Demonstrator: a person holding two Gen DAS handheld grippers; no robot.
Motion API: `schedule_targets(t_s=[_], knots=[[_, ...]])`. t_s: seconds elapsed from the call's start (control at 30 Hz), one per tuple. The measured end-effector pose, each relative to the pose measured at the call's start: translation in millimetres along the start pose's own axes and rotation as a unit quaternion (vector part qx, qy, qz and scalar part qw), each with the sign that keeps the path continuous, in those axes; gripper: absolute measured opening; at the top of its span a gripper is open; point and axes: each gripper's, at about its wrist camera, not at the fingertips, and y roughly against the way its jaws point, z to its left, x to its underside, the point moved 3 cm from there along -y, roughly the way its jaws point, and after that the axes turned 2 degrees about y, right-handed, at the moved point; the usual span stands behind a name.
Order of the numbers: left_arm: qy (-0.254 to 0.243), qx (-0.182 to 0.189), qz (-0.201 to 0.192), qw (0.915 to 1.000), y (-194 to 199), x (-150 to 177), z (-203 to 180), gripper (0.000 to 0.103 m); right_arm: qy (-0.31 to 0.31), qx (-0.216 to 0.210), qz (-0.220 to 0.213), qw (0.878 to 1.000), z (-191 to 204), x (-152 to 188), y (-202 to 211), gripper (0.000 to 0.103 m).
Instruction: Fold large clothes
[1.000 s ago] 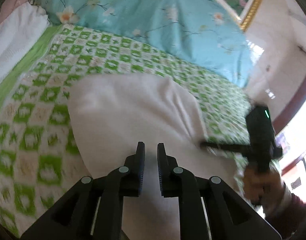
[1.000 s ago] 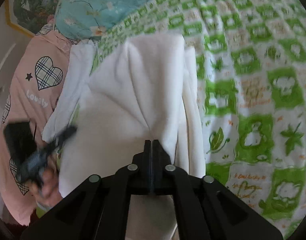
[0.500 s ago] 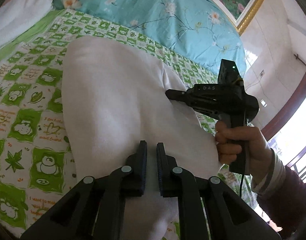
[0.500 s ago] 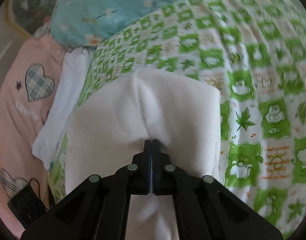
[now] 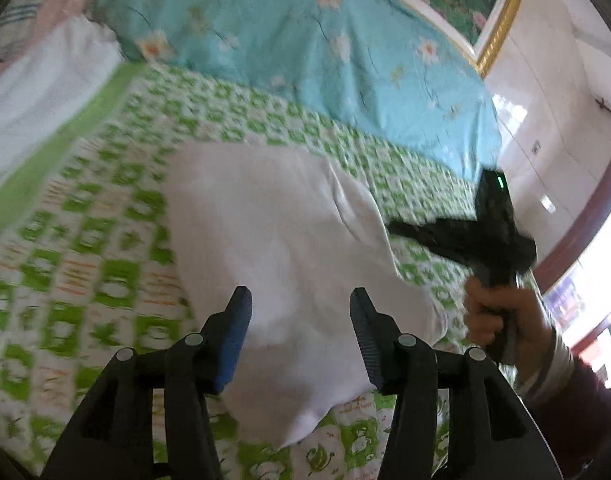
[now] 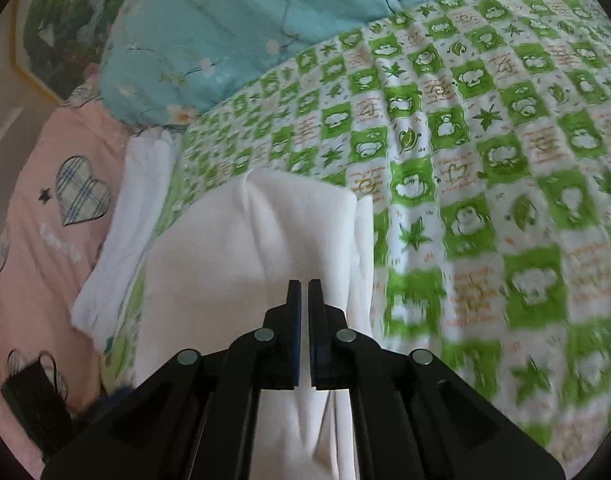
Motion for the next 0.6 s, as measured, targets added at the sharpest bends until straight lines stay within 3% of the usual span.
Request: schedule_targets(t_s=[0.07,0.1,0.17,0.43,0.47,0.5,0.6], knots=[[0.013,-0.016,-0.007,0.9998,10,-2,7,0.059,0.002,0.002,0.002,1.000,-2,8,10,0.011],[0.018,-0.022,-0.007,0.9996,11,-2,12,0.060,0.000,0.003,0.003,1.000,-4,12,13,0.022],[0.033,-0.036,0.005,0.9988,8,3,22,0.062,-0.008,0.005,0.005,1.000,-9,18,15,0.035],[0.080,-0.027,0.066,0.9942,-31,22,43,0.062,-0.001,0.017,0.018,1.000,-9,22,-5,0.035],[0.094,-0.015,0.067,0.9932,-34,22,45,0.062,0.002,0.019,0.021,1.000,-8,20,-12,0.029],[0.098,-0.011,0.069,0.9927,-36,21,46,0.062,0.005,0.020,0.026,0.999,-7,19,-17,0.005],[0.087,-0.011,0.071,0.9936,-38,18,43,0.061,0.012,0.019,0.007,1.000,-2,13,-9,0.004]])
